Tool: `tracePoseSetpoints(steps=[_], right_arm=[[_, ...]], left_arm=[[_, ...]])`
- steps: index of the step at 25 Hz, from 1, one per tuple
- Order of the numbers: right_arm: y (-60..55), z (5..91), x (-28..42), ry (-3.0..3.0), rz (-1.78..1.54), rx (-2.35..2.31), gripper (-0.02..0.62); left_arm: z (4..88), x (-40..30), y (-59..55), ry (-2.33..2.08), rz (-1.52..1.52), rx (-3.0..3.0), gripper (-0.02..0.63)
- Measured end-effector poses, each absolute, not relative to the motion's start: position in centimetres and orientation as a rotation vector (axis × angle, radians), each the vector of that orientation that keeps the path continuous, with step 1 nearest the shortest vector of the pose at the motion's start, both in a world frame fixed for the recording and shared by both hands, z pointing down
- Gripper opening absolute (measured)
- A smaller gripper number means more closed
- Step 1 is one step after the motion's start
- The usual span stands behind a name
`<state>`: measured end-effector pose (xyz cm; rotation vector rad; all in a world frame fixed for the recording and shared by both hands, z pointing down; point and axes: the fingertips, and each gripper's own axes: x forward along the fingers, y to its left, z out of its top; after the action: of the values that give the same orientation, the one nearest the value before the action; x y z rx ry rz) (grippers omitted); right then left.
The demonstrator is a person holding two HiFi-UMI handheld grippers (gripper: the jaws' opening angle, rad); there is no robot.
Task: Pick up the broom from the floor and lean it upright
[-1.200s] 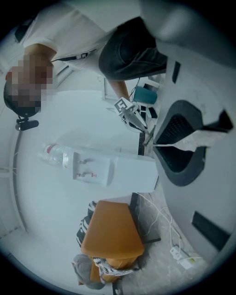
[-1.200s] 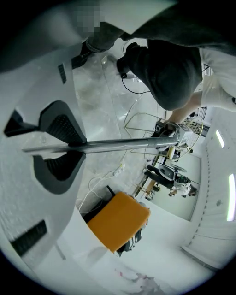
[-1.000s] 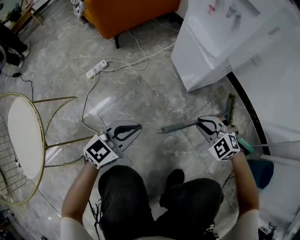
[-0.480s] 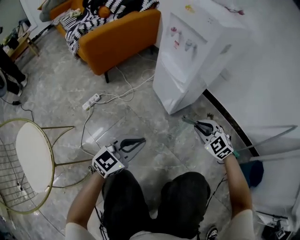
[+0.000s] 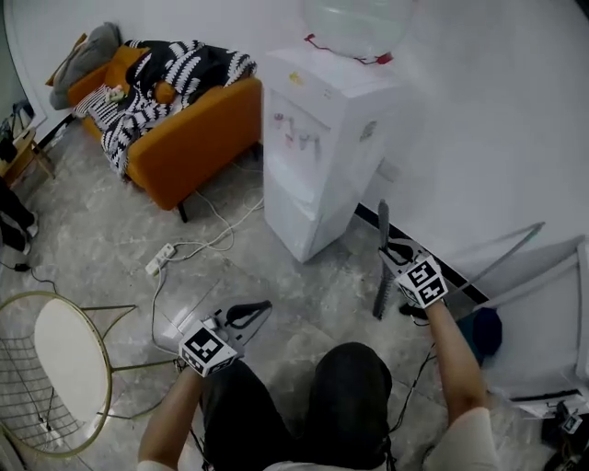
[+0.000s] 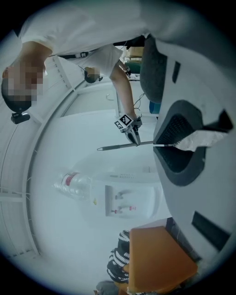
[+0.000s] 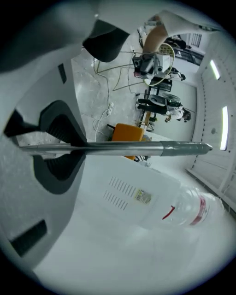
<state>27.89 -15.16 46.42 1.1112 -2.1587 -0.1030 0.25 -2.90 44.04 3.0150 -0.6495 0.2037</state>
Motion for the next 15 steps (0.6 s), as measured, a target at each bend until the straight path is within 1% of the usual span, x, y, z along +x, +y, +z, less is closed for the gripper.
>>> tracePoseSetpoints(steps=[4, 9, 15], right_arm=[[-15.1, 44.4, 30.6, -2.138, 0.015, 1.247, 0.074], [-14.4, 42.9, 31.7, -2.143, 0.187, 1.334, 0.075], [-16.9, 45.2, 31.6, -2.09, 0.355, 1.375, 0.077]], left_arm=[[42.2, 1.7, -3.0, -0.619, 0.177, 3.044, 0.012], [40.6, 3.3, -3.3, -0.581, 0.129, 3.065, 0.012], [41.0, 5.0, -4.3, -0.594, 0.091, 3.045, 0.012]])
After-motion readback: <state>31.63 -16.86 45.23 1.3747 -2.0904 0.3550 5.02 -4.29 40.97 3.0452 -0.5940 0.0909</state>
